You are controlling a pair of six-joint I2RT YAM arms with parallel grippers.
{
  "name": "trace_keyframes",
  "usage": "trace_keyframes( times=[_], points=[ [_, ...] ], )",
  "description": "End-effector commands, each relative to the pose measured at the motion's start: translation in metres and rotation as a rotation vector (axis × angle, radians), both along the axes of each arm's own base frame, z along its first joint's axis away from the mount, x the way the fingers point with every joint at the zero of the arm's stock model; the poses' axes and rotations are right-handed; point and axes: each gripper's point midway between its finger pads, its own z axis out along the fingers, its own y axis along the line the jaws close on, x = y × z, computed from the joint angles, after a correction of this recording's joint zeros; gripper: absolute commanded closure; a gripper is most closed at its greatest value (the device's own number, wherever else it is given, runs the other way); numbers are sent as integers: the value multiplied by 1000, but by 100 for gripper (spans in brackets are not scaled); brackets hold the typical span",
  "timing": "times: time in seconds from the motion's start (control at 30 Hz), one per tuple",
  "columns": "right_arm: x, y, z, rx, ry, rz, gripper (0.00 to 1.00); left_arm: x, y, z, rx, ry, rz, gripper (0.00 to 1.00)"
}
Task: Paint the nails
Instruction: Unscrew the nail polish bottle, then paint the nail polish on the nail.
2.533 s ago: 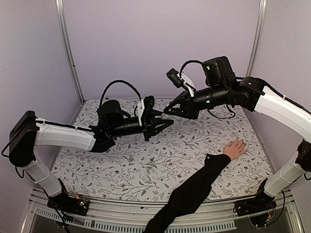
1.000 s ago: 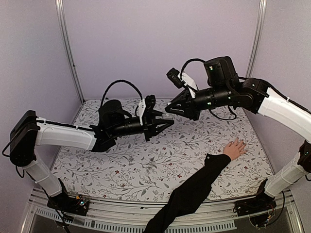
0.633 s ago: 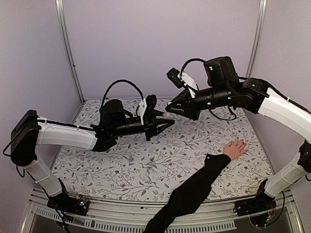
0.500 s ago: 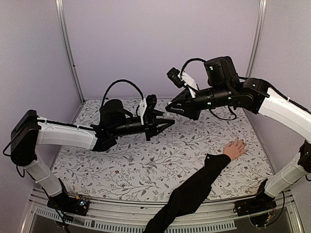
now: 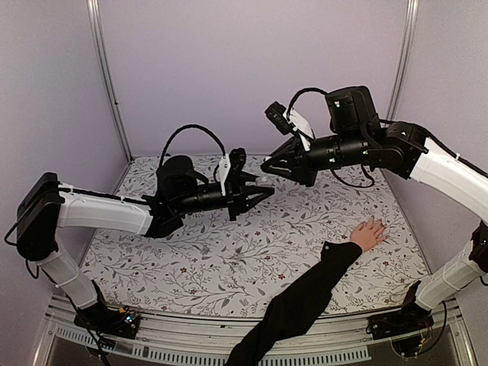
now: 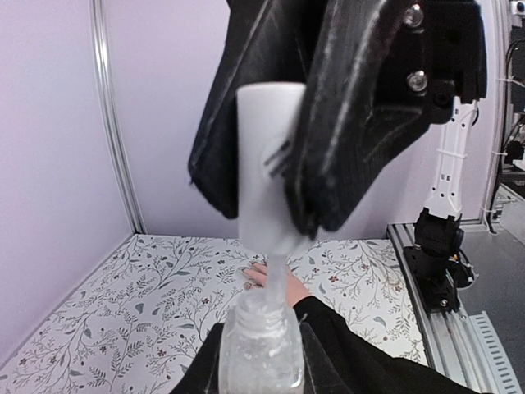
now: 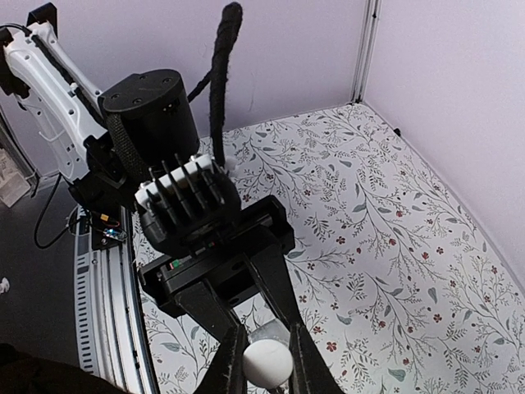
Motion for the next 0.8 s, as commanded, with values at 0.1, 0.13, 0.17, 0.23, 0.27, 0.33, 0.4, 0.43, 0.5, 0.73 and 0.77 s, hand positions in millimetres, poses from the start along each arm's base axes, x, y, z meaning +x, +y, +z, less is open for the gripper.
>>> trace_keyframes(
  times=[0.1,0.13,0.17,0.23,0.27,0.33,0.4,0.43,0.5,0.73,0.77],
  points=[
    [-10,-2,14,39,-24,30,100,7,-3,6,-12,-9,12,100],
    [-10,-2,13,36,-24,28,100,8,-3,6,-12,-10,13,100],
    [-9,-2,11,32,-22,26,100,7,-3,6,-12,-10,13,100],
    [-8,-2,9,26,-19,20,100,8,-3,6,-11,-9,14,100],
    [-7,-2,8,24,-20,18,100,8,-3,6,-10,-9,14,100],
    [-6,-2,7,19,-21,11,100,8,-3,6,-10,-9,14,100],
    [-5,-3,5,13,-21,3,100,8,-3,6,-10,-9,13,100],
    [-4,-3,3,9,-19,-2,100,8,-3,5,-9,-8,13,100],
    [-2,-4,4,6,-22,-12,100,8,-3,6,-10,-7,12,100],
    [3,-9,6,0,-40,-55,100,8,-4,6,-12,-9,12,100],
    [4,-10,7,1,-42,-60,100,8,-4,6,-11,-8,12,100]
  ],
)
